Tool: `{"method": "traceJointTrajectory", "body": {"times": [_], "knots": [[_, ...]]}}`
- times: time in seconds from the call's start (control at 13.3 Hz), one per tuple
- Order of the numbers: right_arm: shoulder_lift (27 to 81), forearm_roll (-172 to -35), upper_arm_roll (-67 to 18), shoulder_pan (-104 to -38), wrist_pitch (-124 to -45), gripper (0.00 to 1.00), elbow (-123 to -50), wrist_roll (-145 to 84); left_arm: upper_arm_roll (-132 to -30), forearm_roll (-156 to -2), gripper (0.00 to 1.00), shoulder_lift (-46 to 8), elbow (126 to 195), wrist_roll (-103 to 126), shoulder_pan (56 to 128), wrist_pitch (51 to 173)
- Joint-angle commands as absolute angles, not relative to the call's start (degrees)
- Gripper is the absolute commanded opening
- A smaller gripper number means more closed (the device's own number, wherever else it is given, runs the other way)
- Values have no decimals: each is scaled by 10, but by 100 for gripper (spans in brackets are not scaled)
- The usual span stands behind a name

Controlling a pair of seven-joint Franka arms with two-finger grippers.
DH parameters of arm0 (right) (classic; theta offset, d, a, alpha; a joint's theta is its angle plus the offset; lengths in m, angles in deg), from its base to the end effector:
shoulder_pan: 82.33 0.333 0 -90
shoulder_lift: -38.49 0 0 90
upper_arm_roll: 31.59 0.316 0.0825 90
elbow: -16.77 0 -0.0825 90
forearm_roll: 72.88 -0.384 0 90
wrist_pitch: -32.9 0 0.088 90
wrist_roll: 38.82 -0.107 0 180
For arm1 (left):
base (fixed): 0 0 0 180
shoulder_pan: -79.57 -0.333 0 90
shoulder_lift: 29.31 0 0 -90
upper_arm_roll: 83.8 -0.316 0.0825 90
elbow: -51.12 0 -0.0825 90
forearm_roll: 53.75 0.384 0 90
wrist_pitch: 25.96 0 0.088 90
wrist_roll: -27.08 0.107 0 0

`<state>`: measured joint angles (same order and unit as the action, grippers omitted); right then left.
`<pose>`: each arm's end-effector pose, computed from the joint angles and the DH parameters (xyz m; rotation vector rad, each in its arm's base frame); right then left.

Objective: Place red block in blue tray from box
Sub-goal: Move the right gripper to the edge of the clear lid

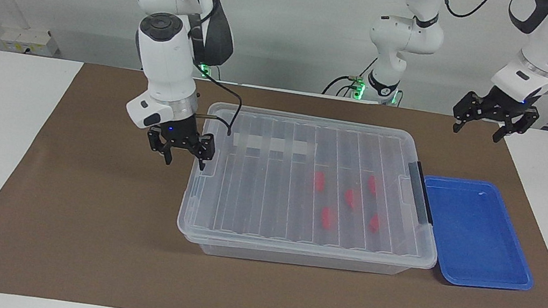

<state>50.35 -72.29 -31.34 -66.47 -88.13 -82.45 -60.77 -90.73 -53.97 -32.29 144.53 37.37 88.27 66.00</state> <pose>0.6139 0.1766 0.4740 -3.0785 0.1503 -0.2579 0.5413 -0.0154 0.6277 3.1158 -0.3291 0.0423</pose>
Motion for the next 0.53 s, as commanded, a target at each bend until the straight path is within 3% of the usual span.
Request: {"method": "traceJointTrajectory", "body": {"times": [0.0, 0.45], "knots": [[497, -717, -312, -665, -882, 87, -839, -616, -915, -546, 100, -340, 1466, 367, 891, 669], [483, -707, -314, -673, -835, 81, -856, -605, -915, -546, 100, -340, 1466, 368, 889, 666]]}}
